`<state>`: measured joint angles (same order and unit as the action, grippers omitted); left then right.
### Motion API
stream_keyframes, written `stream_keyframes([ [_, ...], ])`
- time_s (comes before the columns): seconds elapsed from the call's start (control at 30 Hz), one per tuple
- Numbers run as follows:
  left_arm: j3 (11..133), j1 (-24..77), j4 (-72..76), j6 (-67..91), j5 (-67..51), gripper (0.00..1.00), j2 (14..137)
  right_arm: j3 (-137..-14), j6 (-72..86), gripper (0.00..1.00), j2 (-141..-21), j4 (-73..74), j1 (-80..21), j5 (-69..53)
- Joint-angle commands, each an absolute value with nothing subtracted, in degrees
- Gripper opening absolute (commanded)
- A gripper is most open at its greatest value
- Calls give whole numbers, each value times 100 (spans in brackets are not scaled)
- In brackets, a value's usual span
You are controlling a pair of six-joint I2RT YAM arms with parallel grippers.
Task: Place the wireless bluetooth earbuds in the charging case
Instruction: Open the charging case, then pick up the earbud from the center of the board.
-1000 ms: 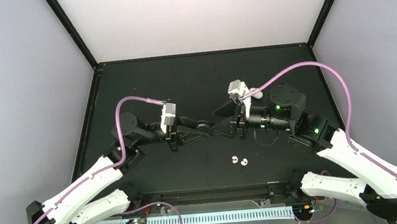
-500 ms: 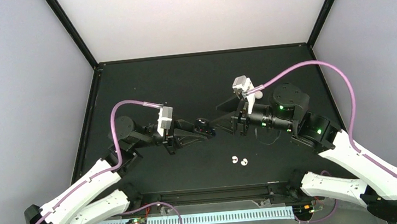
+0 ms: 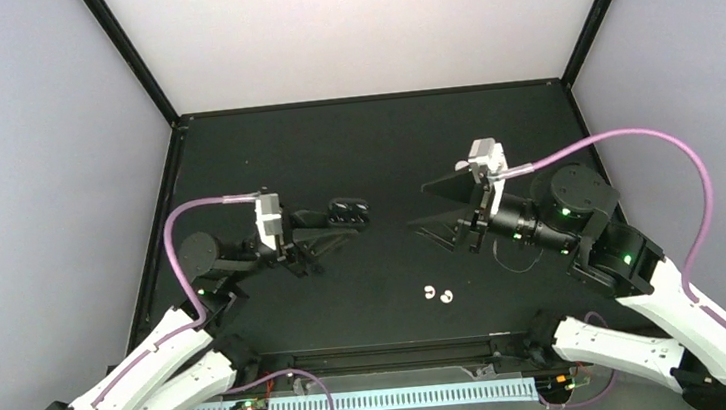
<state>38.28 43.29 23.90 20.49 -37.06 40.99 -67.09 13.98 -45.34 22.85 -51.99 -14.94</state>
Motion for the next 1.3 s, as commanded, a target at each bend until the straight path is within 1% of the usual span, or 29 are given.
stream_keyframes([
  [0.0, 3699, 3678, 3641, 2612, -3127, 2, 3963, -6485, 1254, 73, -4369, 2383, -5180, -804],
  [0.13, 3438, 3048, 4962, 3180, -3233, 2, 4114, -5644, 1295, 74, -4204, 1924, -5184, -185],
  [0.2, 3159, 2991, 5916, 3044, -3590, 2, 4168, -5244, 1305, 74, -4167, 1666, -5185, 84],
  [0.27, 2824, 2997, 6504, 2910, -3757, 2, 4076, -4947, 1319, 74, -4206, 1493, -5185, 197],
  [0.3, 2718, 2996, 6471, 2827, -3829, 2, 3969, -4865, 1336, 74, -4275, 1459, -5185, 211],
  [0.37, 2610, 2997, 5840, 2597, -3931, 2, 3634, -4843, 1360, 74, -4554, 1544, -5181, 105],
  [0.43, 2402, 2988, 5273, 2507, -3797, 2, 3254, -4910, 1440, 73, -5053, 1666, -5183, -86],
  [0.47, 2227, 2988, 5224, 2521, -3618, 2, 3054, -4903, 1485, 73, -5254, 1605, -5181, -196],
  [0.6, 1710, 2976, 5003, 2673, -3114, 1, 2219, -4609, 1742, 71, -5963, 871, -5184, -376],
  [0.77, 1487, 2820, 4474, 2685, -2990, 2, 1474, -4792, 1950, 67, -7154, 323, -5185, -579],
  [0.9, 1455, 2450, 4740, 3044, -3024, 2, 1556, -5053, 2108, 65, -7929, -25, -5185, -636],
  [1.0, 1381, 2324, 5743, 3425, -3213, 2, 2001, -5293, 2141, 64, -8580, -190, -5184, -684],
  [1.07, 1399, 2305, 6160, 3523, -3431, 1, 2293, -5516, 2168, 63, -8978, -186, -5178, -662],
  [1.2, 1416, 2299, 6211, 3439, -3709, 2, 2333, -5986, 2221, 59, -9675, -187, -5179, -668],
  [1.27, 1430, 2294, 5994, 3335, -3783, 2, 2148, -6248, 2238, 55, -10050, -94, -5185, -619],
])
